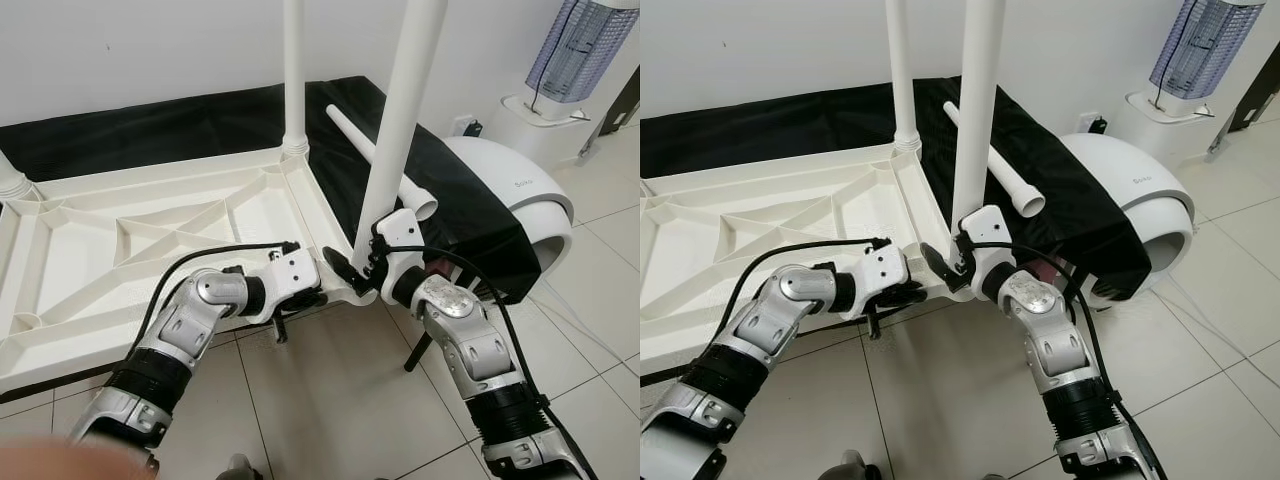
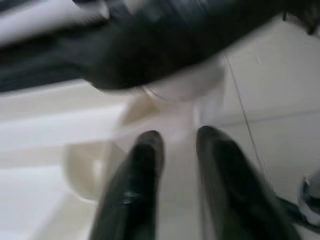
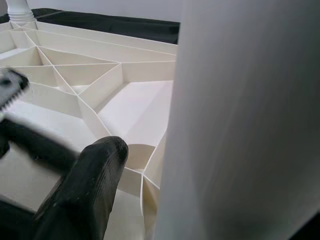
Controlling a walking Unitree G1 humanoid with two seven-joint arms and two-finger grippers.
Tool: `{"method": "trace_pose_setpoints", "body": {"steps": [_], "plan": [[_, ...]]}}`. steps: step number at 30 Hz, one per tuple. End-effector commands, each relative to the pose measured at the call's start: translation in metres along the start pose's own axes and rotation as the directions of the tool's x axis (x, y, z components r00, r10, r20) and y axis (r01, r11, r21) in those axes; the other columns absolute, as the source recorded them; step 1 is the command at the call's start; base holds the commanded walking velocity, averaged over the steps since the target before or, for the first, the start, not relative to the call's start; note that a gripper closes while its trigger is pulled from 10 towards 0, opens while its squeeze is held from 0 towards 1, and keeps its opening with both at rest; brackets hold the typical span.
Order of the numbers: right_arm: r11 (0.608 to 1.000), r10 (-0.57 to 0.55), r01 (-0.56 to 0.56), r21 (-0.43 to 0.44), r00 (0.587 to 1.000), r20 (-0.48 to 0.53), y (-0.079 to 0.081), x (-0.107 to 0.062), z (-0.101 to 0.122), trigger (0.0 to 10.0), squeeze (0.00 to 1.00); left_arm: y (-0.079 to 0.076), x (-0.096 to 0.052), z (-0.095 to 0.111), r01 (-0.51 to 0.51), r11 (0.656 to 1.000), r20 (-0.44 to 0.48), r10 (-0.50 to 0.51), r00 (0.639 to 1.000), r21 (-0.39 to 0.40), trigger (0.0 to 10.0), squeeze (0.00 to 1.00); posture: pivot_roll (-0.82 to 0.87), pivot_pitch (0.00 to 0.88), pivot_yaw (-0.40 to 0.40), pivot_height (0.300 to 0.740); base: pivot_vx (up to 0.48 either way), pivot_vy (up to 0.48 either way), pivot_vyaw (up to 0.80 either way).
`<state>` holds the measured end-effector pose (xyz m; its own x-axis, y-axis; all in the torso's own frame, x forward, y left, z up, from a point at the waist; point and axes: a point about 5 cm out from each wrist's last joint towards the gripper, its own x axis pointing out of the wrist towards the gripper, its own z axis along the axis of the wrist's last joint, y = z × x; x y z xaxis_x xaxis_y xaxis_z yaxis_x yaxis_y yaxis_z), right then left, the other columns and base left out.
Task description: Building children table
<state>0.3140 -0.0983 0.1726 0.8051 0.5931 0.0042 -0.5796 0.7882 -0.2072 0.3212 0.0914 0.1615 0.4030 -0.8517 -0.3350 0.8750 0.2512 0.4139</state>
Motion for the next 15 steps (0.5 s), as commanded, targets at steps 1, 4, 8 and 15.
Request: {"method": "trace_pose_setpoints", "body": {"steps": [1, 4, 8, 15], "plan": [[1.000, 0.006, -0.006, -0.008, 1.000, 0.005, 0.0016, 0.0013, 0.0030, 10.0, 0.00, 0.0201, -0.0069, 0.0034, -0.325, 0.946, 0.016, 0.324, 0.946, 0.006, 10.0, 1.00, 0.04, 0.000, 0.000, 0.740, 0.000, 0.000, 0.00], [1.000, 0.004, -0.004, -0.009, 1.000, 0.005, 0.0010, 0.0017, 0.0033, 10.0, 0.00, 0.0209, -0.0080, 0.0018, -0.334, 0.943, 0.004, 0.334, 0.943, 0.014, 10.0, 1.00, 0.04, 0.000, 0.000, 0.740, 0.000, 0.000, 0.00], [1.000, 0.003, -0.003, -0.010, 1.000, 0.006, 0.0007, 0.0020, 0.0034, 10.0, 0.00, 0.0216, -0.0088, 0.0006, -0.341, 0.940, -0.004, 0.341, 0.940, 0.021, 10.0, 1.00, 0.04, 0.072, -0.011, 0.740, 0.000, 0.000, 0.00], [1.000, 0.003, -0.003, -0.010, 1.000, 0.006, 0.0007, 0.0020, 0.0034, 10.0, 0.00, 0.0216, -0.0088, 0.0006, -0.341, 0.940, -0.004, 0.341, 0.940, 0.021, 10.0, 1.00, 0.04, 0.072, -0.011, 0.740, 0.000, 0.000, 0.00]]}}
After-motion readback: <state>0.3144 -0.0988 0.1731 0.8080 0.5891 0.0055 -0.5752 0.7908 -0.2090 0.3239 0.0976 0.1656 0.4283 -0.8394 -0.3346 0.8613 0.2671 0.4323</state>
